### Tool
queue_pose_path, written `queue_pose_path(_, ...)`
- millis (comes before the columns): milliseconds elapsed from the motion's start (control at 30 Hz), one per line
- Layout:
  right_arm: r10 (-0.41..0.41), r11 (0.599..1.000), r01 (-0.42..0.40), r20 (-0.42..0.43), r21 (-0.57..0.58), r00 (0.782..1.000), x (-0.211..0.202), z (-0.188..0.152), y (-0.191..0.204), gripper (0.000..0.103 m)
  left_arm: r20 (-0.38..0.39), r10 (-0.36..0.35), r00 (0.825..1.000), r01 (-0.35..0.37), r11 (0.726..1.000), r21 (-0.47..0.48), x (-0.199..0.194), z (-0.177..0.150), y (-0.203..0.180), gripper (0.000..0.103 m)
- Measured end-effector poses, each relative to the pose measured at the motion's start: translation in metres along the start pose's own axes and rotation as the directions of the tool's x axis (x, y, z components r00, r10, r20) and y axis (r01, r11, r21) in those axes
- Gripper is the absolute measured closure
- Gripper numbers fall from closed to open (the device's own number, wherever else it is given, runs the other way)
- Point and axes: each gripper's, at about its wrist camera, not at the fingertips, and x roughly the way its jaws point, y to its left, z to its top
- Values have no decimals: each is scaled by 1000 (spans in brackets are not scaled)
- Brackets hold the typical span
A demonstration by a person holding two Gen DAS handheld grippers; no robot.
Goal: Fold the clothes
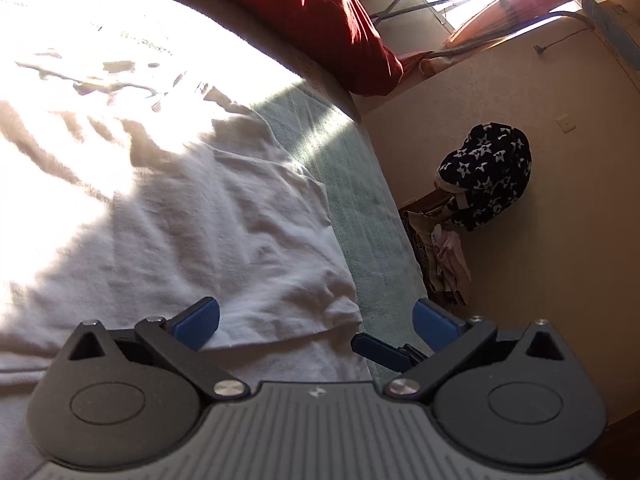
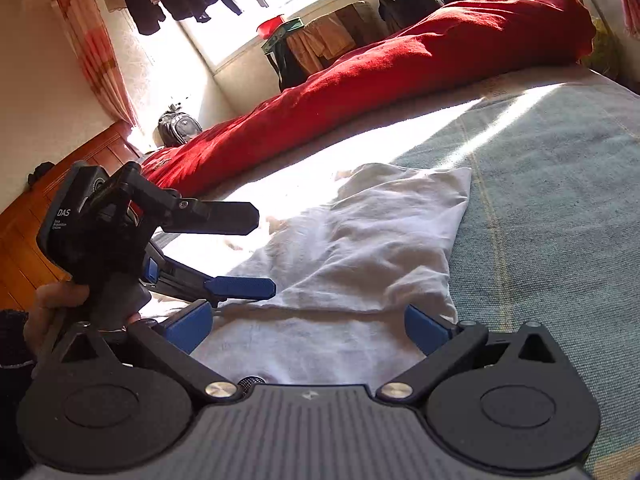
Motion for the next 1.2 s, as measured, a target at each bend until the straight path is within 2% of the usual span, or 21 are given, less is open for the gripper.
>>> queue_pose_path(67, -4, 1000, 4, -3, -5, 1000, 0, 0, 1, 0, 46, 58, 997, -59, 998, 36, -11, 8, -2, 1)
queue_pose_path(133, -8, 1000, 8, -4, -11, 1000, 1, 0, 3, 0, 97, 128, 987, -133, 990, 40, -21, 16, 7, 1)
queue_pose_path(233, -7, 1000, 7, 0, -12, 1000, 1, 0, 4, 0, 132, 232, 964, -230, 973, -34, -34, 22, 39, 1)
queue_pose_path(333, -5, 1000, 5, 4, -6, 1000, 1, 1, 3, 0, 187, 215, 958, -196, 974, -117, -61, 18, 69, 1)
queue_pose_path(367, -7, 1000, 7, 5, -4, 1000, 0, 1, 3, 0, 206, 228, 952, -203, 970, -133, -70, 16, 75, 1)
queue_pose_path(433, -13, 1000, 13, 7, -2, 1000, 0, 1, 3, 0, 232, 286, 930, -256, 955, -152, -88, 13, 84, 1)
queue_pose_path(567, -18, 1000, 18, 7, 6, 1000, 0, 1, 2, 0, 253, 362, 897, -319, 927, -196, -113, 13, 99, 1)
queue_pose_path(633, -23, 1000, 23, 8, 6, 1000, 0, 1, 2, 0, 273, 385, 881, -342, 919, -194, -120, 13, 100, 1)
queue_pose_path(733, -35, 999, 35, 14, -4, 999, -1, 2, 4, 0, 291, 450, 845, -409, 892, -191, -124, 11, 93, 1)
queue_pose_path(767, -41, 999, 41, 17, -9, 999, -2, 2, 5, 0, 299, 460, 836, -432, 888, -158, -123, 10, 87, 1)
queue_pose_path(867, -70, 996, 72, 39, -47, 997, -6, 3, 12, 0, 302, 475, 826, -485, 873, -49, -115, 7, 69, 1)
queue_pose_path(933, -85, 993, 89, 55, -76, 995, -8, 3, 18, 0, 280, 523, 805, -547, 837, 6, -106, 5, 64, 1)
queue_pose_path(1033, -101, 987, 109, 73, -114, 992, -9, 3, 25, 0, 251, 611, 750, -644, 762, 67, -95, 0, 67, 1)
queue_pose_path(1133, -127, 981, 138, 81, -140, 989, -8, 3, 30, 0, 311, 663, 681, -727, 661, 183, -89, -11, 56, 1)
queue_pose_path(1200, -139, 979, 149, 80, -142, 987, -5, 4, 30, 0, 315, 684, 658, -753, 599, 274, -81, -17, 53, 1)
